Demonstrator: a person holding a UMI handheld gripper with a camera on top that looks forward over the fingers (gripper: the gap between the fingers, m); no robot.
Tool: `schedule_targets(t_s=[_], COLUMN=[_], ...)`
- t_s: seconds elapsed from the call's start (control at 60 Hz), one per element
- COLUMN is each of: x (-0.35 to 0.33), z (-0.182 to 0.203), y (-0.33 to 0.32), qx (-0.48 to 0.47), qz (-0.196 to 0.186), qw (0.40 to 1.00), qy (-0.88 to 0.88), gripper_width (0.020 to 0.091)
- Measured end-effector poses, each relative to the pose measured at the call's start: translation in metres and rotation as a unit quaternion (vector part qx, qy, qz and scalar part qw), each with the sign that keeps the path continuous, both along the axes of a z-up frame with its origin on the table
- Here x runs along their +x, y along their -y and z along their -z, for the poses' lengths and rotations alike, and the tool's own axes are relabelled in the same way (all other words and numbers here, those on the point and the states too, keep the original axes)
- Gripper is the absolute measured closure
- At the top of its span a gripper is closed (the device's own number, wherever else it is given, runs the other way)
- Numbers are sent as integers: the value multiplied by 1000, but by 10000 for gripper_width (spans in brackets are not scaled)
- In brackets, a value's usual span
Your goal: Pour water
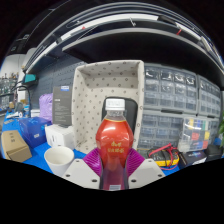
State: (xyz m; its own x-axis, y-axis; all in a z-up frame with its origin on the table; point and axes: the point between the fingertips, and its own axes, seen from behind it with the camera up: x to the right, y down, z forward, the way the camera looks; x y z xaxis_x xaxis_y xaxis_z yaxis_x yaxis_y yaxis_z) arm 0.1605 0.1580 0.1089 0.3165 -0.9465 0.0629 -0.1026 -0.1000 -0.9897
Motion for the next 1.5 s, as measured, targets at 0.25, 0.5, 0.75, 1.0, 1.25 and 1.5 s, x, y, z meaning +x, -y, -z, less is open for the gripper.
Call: schedule_targets(t_s=[0.25,0.5,0.75,1.0,1.25,1.5], x=[-2,-29,-90,-143,-169,-182], z=[1,14,-14,-28,-30,-32], y=[5,6,28,59,82,97], qx=[9,21,21,14,21,25], qz=[10,14,52,117,145,162], qw=[1000,998,998,993,989,986], qy=[-8,-59,-32,-20,-26,-26], gripper_width=[662,296,273,268,269,271])
